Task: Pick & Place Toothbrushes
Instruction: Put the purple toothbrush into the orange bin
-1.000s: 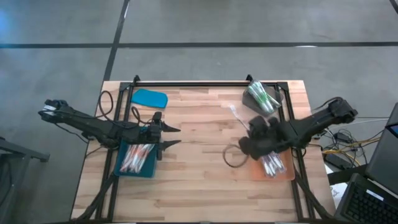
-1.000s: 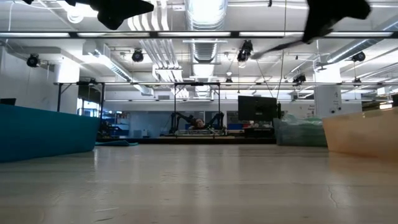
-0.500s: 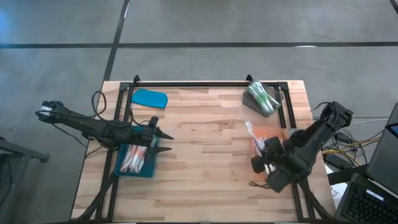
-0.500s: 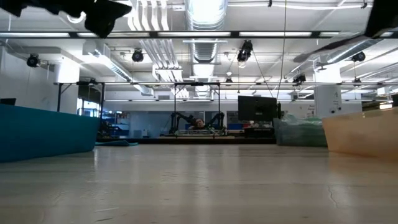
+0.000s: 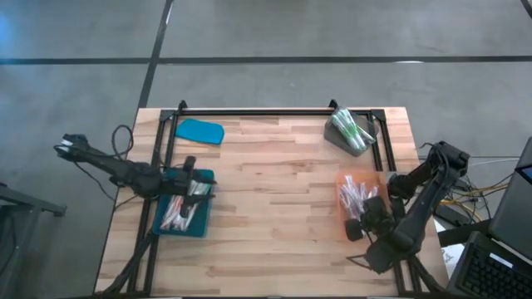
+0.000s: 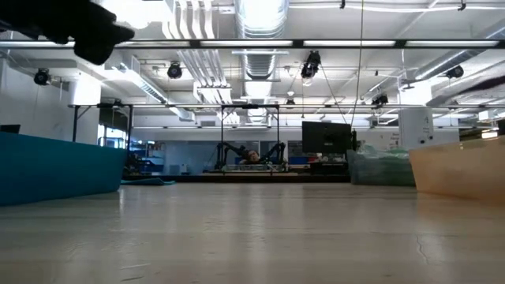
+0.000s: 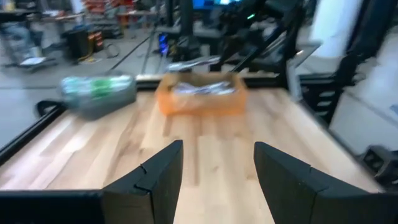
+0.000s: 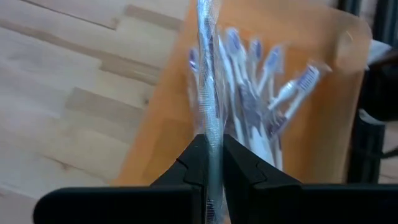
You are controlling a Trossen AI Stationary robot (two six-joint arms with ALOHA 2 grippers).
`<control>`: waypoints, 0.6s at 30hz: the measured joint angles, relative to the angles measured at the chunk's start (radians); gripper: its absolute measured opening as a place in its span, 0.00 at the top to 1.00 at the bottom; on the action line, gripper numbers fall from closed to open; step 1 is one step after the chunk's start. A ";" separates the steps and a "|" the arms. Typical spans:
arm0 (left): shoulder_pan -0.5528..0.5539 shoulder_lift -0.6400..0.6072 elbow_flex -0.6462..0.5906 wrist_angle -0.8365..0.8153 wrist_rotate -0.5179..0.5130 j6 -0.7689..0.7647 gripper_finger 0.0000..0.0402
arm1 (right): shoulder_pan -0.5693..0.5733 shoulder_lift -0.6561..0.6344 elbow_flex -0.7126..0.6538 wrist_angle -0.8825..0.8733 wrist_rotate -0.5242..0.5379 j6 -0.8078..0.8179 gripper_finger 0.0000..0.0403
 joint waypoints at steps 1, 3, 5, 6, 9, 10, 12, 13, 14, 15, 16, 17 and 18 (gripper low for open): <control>-0.011 -0.005 0.000 -0.024 -0.033 -0.005 0.50 | 0.009 0.005 -0.007 0.000 -0.011 0.016 0.95; -0.027 -0.012 -0.001 -0.075 -0.082 -0.005 0.50 | 0.025 0.007 -0.026 0.000 -0.029 0.035 0.95; -0.036 -0.019 -0.008 -0.095 -0.086 0.009 0.50 | 0.034 0.006 -0.044 0.004 -0.040 0.040 0.95; -0.037 -0.021 -0.012 -0.092 -0.068 0.026 0.50 | 0.036 0.006 -0.053 0.011 -0.042 0.041 0.95; -0.038 -0.035 -0.039 -0.061 0.009 0.072 0.50 | 0.035 0.004 -0.071 0.026 -0.041 0.041 0.95; -0.038 -0.042 -0.051 -0.051 0.018 0.077 0.50 | 0.035 0.003 -0.078 0.032 -0.041 0.041 0.95; -0.038 -0.065 -0.078 -0.039 0.022 0.081 0.50 | 0.036 0.003 -0.096 0.050 -0.044 0.041 0.95; -0.038 -0.079 -0.091 -0.040 0.018 0.081 0.50 | 0.038 0.003 -0.108 0.065 -0.049 0.042 0.95; -0.037 -0.096 -0.103 -0.038 0.012 0.082 0.50 | 0.038 0.003 -0.121 0.079 -0.053 0.042 0.95; -0.036 -0.114 -0.115 -0.035 0.007 0.084 0.50 | 0.038 0.003 -0.135 0.092 -0.057 0.042 0.95; -0.036 -0.135 -0.128 -0.030 0.004 0.089 0.50 | 0.038 0.003 -0.148 0.105 -0.058 0.042 0.95; -0.036 -0.155 -0.141 -0.024 0.003 0.094 0.50 | 0.038 0.003 -0.163 0.125 -0.058 0.043 0.95; -0.035 -0.175 -0.150 -0.023 0.003 0.101 0.50 | 0.038 0.001 -0.177 0.145 -0.058 0.042 0.95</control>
